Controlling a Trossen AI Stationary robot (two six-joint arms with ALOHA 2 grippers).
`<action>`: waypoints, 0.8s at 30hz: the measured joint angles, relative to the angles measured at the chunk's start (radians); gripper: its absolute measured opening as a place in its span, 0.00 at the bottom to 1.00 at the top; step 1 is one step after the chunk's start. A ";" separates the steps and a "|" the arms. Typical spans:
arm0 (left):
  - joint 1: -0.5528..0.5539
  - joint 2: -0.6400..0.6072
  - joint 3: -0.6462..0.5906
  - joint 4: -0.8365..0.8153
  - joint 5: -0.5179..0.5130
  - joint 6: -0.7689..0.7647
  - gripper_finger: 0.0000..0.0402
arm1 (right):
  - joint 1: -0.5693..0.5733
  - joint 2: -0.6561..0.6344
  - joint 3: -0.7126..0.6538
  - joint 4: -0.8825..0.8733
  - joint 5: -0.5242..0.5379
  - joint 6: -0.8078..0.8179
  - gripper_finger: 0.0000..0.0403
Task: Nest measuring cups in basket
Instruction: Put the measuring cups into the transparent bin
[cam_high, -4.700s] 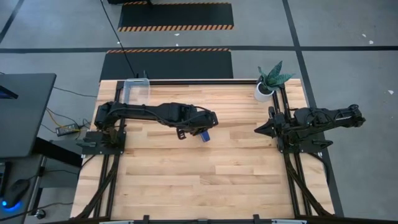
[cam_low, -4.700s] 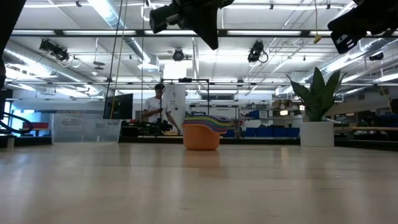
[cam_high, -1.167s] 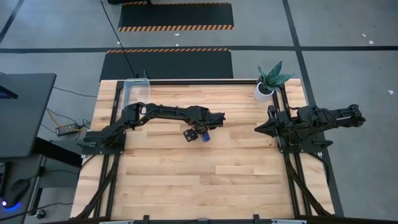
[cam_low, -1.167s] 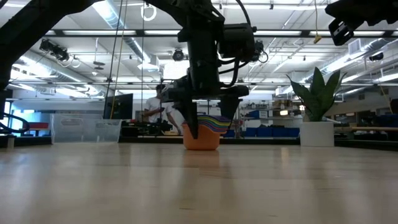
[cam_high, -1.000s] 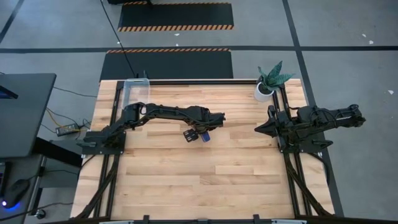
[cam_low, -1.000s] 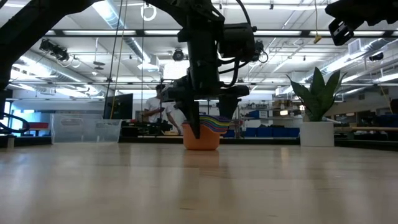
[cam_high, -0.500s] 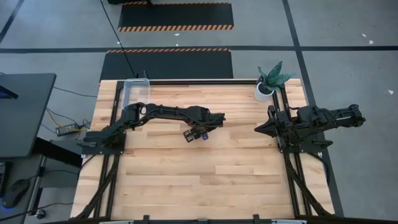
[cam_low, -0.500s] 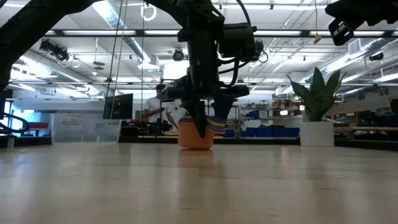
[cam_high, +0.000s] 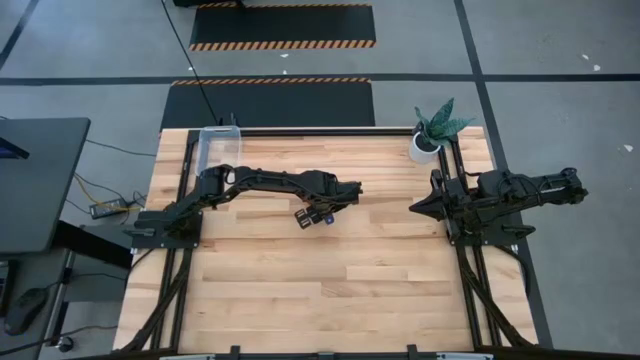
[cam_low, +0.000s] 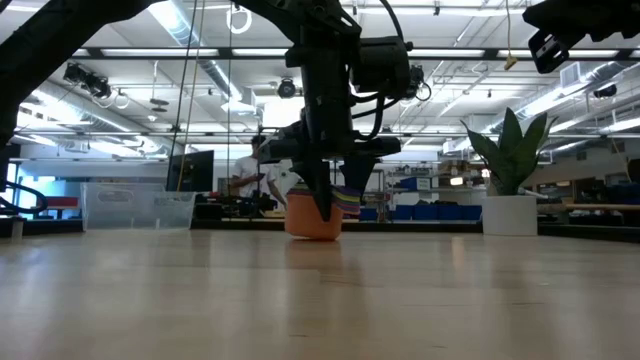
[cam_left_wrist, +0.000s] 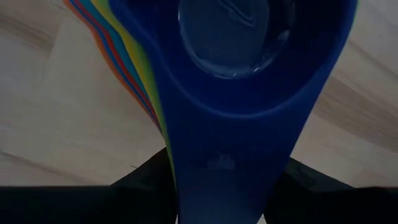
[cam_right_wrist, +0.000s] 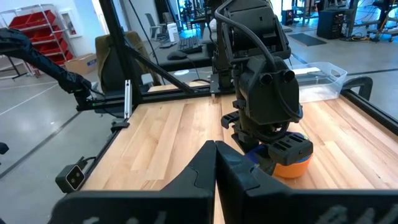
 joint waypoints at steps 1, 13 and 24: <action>0.000 0.000 0.000 0.001 0.000 0.000 0.43 | 0.000 0.000 0.000 0.000 0.000 0.000 0.04; 0.000 0.000 0.000 0.013 0.000 0.000 0.43 | 0.000 0.000 0.000 0.000 0.000 0.000 0.04; 0.000 0.000 0.000 0.014 0.000 0.005 0.43 | 0.000 0.000 0.000 0.000 0.000 0.000 0.04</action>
